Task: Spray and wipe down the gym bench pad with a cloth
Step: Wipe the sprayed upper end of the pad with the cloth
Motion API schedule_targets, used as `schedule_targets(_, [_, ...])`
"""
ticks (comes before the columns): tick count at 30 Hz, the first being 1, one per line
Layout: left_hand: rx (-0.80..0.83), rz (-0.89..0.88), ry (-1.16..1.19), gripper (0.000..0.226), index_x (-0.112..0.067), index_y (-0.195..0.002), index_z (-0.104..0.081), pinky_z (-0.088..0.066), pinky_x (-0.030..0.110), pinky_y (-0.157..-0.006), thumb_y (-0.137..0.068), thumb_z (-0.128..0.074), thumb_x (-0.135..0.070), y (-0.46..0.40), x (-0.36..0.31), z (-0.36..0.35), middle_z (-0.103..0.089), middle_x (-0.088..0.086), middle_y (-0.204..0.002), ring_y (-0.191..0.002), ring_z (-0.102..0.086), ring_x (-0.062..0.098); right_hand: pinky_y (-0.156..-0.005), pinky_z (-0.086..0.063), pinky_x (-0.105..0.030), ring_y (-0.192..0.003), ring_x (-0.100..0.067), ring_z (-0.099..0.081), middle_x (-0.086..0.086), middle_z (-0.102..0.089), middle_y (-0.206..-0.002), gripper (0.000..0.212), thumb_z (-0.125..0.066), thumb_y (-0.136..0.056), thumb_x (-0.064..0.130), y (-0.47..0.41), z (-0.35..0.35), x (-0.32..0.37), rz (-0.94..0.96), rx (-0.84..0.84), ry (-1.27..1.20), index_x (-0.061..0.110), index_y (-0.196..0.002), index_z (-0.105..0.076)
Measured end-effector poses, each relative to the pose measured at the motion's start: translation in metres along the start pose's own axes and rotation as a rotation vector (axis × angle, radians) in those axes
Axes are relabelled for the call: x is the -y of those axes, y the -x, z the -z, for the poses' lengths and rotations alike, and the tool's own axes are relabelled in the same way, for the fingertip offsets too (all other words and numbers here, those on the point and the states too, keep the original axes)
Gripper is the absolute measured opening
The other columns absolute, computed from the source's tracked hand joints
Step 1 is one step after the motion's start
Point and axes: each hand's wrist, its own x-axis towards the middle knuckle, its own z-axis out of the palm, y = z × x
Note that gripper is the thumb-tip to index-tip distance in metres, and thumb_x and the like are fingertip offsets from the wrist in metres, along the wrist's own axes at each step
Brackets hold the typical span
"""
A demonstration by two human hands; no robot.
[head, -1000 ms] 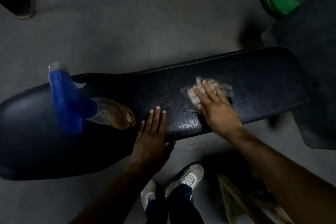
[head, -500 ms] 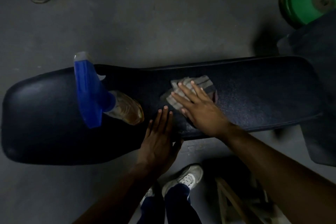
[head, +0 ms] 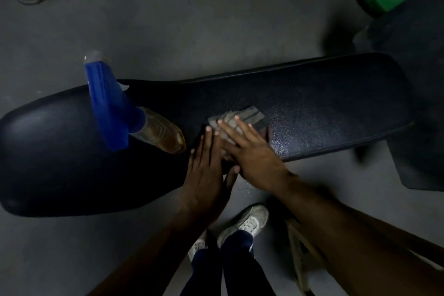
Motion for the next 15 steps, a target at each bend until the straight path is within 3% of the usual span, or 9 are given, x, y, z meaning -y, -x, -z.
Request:
schedule_targets(4, [0.054, -0.008, -0.045, 0.082, -0.019, -0.159, 0.001, -0.003, 0.040, -0.124, -0.095, -0.022, -0.066, 0.006, 0.007, -0.003, 0.011, -0.002, -0.167, -0.154, 0.008, 0.015, -0.128, -0.016, -0.047, -0.161, -0.032, -0.009, 0.003, -0.017, -0.175, 0.065, -0.040, -0.095, 0.024, 0.038, -0.008, -0.001, 0.035, 0.009, 0.013, 0.035, -0.160, -0.037])
schedule_targets(6, [0.072, -0.016, -0.086, 0.081, -0.018, -0.159, -0.001, -0.003, 0.039, -0.124, -0.096, -0.020, -0.066, 0.010, 0.015, -0.003, 0.009, -0.002, -0.167, -0.154, 0.007, 0.014, -0.127, -0.017, -0.046, -0.161, -0.032, -0.011, 0.004, -0.018, -0.174, 0.070, -0.044, -0.094, 0.016, 0.051, -0.006, -0.007, 0.022, 0.008, 0.030, 0.038, -0.160, -0.036])
schedule_targets(9, [0.104, -0.048, -0.144, 0.083, -0.018, -0.159, 0.001, -0.002, 0.040, -0.125, -0.094, -0.013, -0.068, 0.017, 0.024, -0.003, 0.009, -0.001, -0.167, -0.153, 0.011, 0.013, -0.129, -0.015, -0.045, -0.161, -0.027, -0.004, 0.010, -0.011, -0.174, 0.082, -0.058, -0.093, 0.004, 0.054, 0.003, -0.009, -0.163, -0.009, -0.066, 0.042, -0.161, -0.032])
schedule_targets(12, [0.129, -0.080, -0.180, 0.082, -0.019, -0.159, 0.003, 0.001, 0.040, -0.124, -0.095, -0.014, -0.067, 0.026, 0.027, -0.002, 0.012, -0.001, -0.167, -0.153, 0.015, 0.013, -0.125, -0.028, -0.053, -0.162, -0.028, -0.004, 0.011, -0.013, -0.175, 0.082, -0.058, -0.094, -0.001, 0.039, 0.011, 0.006, -0.380, -0.097, -0.186, 0.039, -0.161, -0.032])
schedule_targets(15, [0.163, -0.083, -0.202, 0.082, -0.018, -0.160, 0.002, 0.006, 0.037, -0.122, -0.095, -0.013, -0.067, 0.031, 0.026, 0.000, 0.013, -0.001, -0.167, -0.153, 0.015, 0.014, -0.124, -0.024, -0.060, -0.163, -0.027, 0.002, 0.013, -0.005, -0.175, 0.087, -0.054, -0.093, -0.003, 0.028, 0.004, 0.029, -0.395, -0.033, -0.186, 0.041, -0.162, -0.026])
